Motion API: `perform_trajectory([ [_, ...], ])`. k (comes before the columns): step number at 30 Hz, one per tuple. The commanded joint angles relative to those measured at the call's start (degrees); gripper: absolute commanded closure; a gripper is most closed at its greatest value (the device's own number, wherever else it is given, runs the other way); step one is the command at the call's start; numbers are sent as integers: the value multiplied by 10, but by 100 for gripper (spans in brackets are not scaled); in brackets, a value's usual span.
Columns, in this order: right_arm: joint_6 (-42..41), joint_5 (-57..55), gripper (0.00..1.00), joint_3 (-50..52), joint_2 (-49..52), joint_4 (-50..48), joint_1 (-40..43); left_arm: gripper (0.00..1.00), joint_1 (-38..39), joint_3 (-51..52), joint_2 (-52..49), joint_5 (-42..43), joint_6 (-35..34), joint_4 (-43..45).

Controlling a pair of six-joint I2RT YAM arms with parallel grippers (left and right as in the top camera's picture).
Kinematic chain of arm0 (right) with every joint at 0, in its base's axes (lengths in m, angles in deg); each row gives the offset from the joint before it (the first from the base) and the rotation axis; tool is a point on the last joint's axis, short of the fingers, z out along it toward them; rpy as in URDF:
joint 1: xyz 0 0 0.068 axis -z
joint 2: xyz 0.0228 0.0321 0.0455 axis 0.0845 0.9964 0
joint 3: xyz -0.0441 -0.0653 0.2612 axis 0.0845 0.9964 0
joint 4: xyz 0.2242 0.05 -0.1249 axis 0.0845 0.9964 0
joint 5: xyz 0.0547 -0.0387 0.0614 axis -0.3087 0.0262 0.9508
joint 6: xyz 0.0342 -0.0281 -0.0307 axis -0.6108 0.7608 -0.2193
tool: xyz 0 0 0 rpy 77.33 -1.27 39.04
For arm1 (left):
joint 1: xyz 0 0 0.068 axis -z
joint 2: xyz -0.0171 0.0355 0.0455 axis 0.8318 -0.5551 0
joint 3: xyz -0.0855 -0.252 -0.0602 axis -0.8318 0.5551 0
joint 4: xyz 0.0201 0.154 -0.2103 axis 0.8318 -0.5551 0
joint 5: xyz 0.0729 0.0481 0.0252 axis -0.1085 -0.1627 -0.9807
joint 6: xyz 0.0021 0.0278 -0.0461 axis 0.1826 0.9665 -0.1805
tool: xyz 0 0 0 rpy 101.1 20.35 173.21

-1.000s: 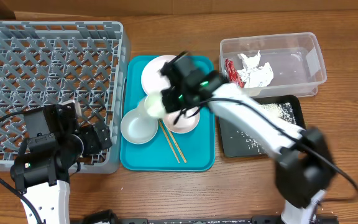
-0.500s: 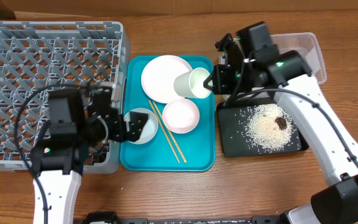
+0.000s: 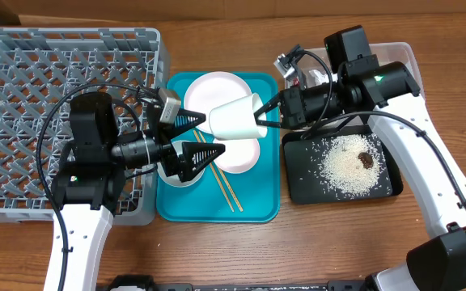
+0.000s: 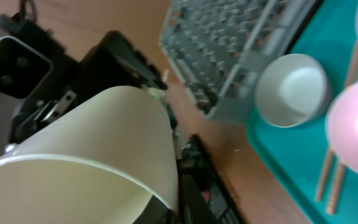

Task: Sort waste into correct bins and load items into the dishwasher
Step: 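Hand the white cup from the right gripper to the left gripper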

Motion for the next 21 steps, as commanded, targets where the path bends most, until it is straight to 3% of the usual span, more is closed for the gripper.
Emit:
perform_trajectory([
  [1, 12, 78, 96, -4, -1, -2, -15, 0, 2, -12, -2, 63, 2, 27],
  [21, 12, 89, 96, -4, -1, 1, -39, 0, 65, -12, -2, 75, -19, 103],
])
